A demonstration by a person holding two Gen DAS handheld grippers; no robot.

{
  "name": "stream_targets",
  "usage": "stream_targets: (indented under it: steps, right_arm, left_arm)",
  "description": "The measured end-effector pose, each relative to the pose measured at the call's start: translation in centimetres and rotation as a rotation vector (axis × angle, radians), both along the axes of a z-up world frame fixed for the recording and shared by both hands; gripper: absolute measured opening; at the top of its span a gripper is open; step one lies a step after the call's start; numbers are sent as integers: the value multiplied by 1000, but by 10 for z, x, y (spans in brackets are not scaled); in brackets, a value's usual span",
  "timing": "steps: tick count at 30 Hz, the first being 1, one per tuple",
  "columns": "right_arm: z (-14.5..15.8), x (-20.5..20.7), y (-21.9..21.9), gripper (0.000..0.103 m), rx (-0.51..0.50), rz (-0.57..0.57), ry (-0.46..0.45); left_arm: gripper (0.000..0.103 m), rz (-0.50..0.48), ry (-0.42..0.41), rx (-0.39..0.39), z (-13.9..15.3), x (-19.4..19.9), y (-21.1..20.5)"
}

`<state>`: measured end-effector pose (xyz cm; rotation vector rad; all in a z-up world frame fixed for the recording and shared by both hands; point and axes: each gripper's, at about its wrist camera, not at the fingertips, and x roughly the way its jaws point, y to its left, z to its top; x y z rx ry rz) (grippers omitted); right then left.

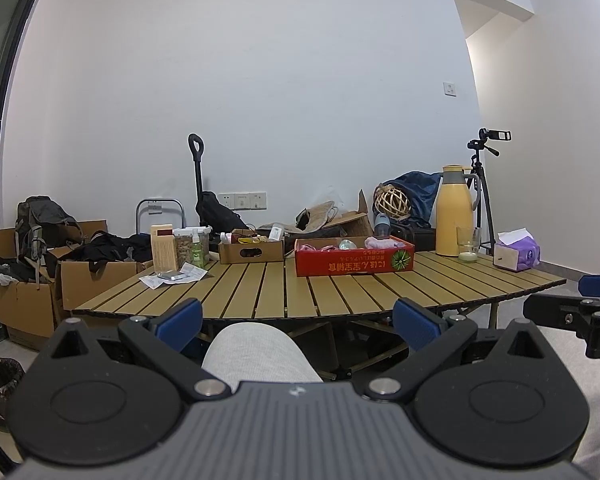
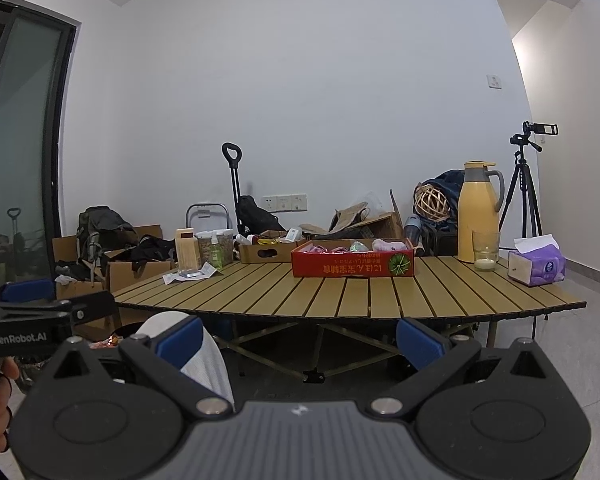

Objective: Organize soft objects

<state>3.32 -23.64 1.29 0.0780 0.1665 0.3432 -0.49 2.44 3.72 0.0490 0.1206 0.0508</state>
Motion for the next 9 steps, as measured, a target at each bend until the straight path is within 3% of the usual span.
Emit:
stream_targets:
  steps: [9]
  right_arm:
    - [0,0,1,103,0,-2,-2]
  left_arm:
    - [103,1,-12,1,1,-2,-2]
